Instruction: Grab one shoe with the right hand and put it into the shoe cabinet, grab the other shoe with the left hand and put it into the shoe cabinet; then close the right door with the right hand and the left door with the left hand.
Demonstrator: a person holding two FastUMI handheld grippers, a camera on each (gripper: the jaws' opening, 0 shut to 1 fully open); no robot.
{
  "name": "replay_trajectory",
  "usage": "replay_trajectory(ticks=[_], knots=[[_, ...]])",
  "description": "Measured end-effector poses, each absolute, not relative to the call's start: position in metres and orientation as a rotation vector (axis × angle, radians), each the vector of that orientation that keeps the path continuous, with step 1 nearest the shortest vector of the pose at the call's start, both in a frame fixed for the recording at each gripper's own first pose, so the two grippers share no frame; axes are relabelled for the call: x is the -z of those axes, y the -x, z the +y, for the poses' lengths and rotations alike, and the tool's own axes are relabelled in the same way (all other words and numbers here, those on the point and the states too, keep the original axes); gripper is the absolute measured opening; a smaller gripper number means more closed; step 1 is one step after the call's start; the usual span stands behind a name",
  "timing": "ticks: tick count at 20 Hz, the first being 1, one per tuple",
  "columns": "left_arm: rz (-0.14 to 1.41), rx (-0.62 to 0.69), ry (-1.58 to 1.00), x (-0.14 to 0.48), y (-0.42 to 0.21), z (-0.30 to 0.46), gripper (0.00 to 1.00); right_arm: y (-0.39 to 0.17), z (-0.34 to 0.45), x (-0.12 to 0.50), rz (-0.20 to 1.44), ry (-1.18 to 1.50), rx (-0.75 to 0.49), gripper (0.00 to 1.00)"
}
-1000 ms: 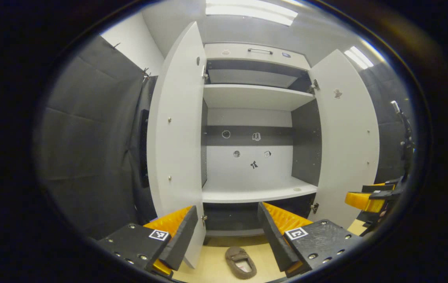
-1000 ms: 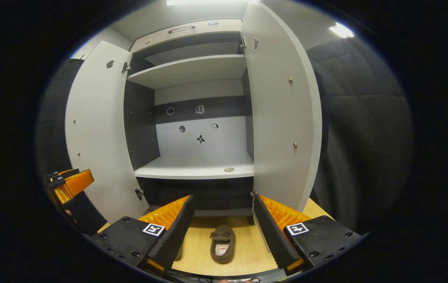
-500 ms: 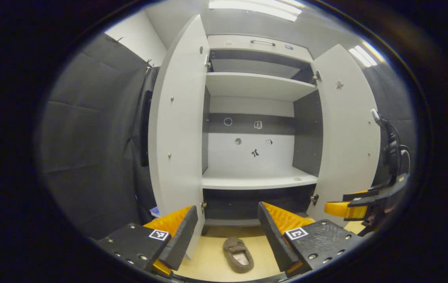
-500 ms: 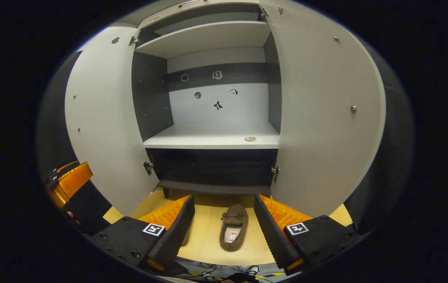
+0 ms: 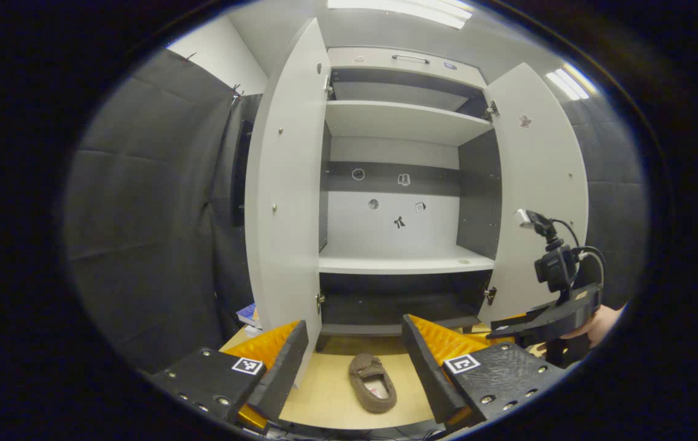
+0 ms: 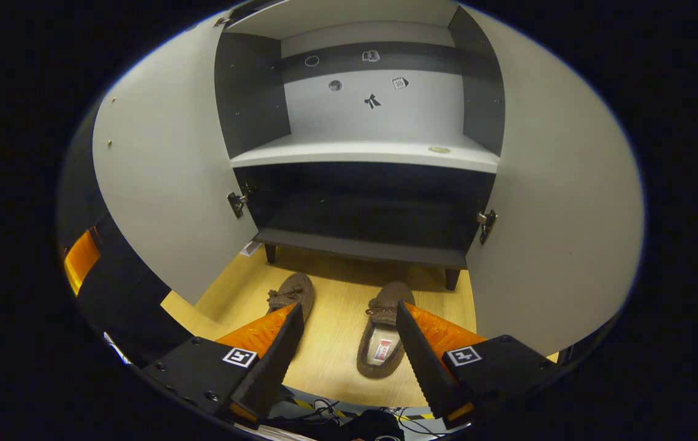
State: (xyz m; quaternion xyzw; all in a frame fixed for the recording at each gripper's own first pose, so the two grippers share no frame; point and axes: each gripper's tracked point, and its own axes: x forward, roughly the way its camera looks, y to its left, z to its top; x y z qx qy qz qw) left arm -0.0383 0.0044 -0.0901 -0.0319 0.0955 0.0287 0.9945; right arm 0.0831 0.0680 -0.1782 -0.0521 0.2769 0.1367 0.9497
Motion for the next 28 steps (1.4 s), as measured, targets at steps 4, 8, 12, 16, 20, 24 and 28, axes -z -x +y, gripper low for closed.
replay_trajectory(ticks=[4,8,12,16,20,24,28], knots=[[0.248,-0.036,0.069,0.112,0.039,-0.005,0.91,-0.095,0.065,0.229,0.665,0.123,-0.289,0.96],[0.276,-0.023,0.069,0.124,0.035,-0.015,0.9,-0.11,0.061,0.269,0.732,0.142,-0.274,0.93],[0.299,-0.026,0.091,0.132,0.031,-0.019,0.91,-0.128,0.066,0.3,0.77,0.179,-0.266,0.96],[0.32,-0.033,0.081,0.141,0.03,-0.018,0.91,-0.147,0.074,0.336,0.826,0.176,-0.25,0.96],[0.335,-0.051,0.072,0.145,0.031,-0.014,0.91,-0.167,0.071,0.363,0.843,0.221,-0.21,0.97],[0.35,-0.066,0.068,0.15,0.033,-0.013,0.9,-0.184,0.072,0.372,0.82,0.248,-0.183,0.94],[0.354,-0.08,0.067,0.15,0.035,-0.012,0.91,-0.196,0.06,0.377,0.795,0.338,-0.108,0.89]])
